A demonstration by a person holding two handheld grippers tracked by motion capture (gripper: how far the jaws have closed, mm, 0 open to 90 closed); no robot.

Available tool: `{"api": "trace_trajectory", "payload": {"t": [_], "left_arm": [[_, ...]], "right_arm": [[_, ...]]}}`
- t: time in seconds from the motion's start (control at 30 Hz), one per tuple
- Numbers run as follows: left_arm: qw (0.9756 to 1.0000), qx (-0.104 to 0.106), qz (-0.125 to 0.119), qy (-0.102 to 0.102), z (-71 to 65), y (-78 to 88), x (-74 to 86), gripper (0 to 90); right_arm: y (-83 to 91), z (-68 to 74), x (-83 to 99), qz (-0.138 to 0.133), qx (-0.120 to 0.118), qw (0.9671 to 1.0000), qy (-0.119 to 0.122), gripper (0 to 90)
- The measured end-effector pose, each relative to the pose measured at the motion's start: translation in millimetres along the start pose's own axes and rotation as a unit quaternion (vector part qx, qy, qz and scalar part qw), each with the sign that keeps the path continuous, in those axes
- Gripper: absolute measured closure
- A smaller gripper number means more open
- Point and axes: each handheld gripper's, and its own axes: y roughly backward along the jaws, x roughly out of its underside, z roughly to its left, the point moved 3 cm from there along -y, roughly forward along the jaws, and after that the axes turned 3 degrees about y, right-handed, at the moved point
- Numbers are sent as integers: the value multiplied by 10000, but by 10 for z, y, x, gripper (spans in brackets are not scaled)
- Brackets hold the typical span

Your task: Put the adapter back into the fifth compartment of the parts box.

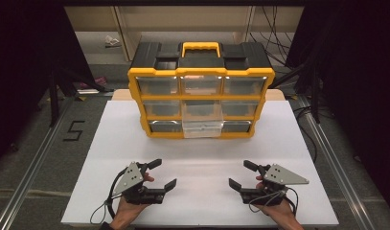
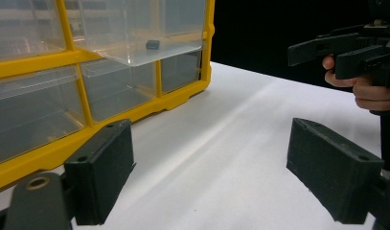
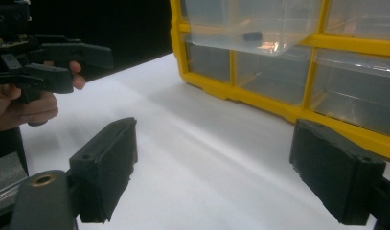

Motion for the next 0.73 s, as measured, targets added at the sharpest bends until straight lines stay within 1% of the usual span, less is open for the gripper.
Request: {"api": "trace_trajectory", "payload": {"t": [0.73], "left_arm": [[10000,4,29,8,0,-8,3,161]], "right_arm": [[-19,-10,6,-9,18,10000,12,175]]}}
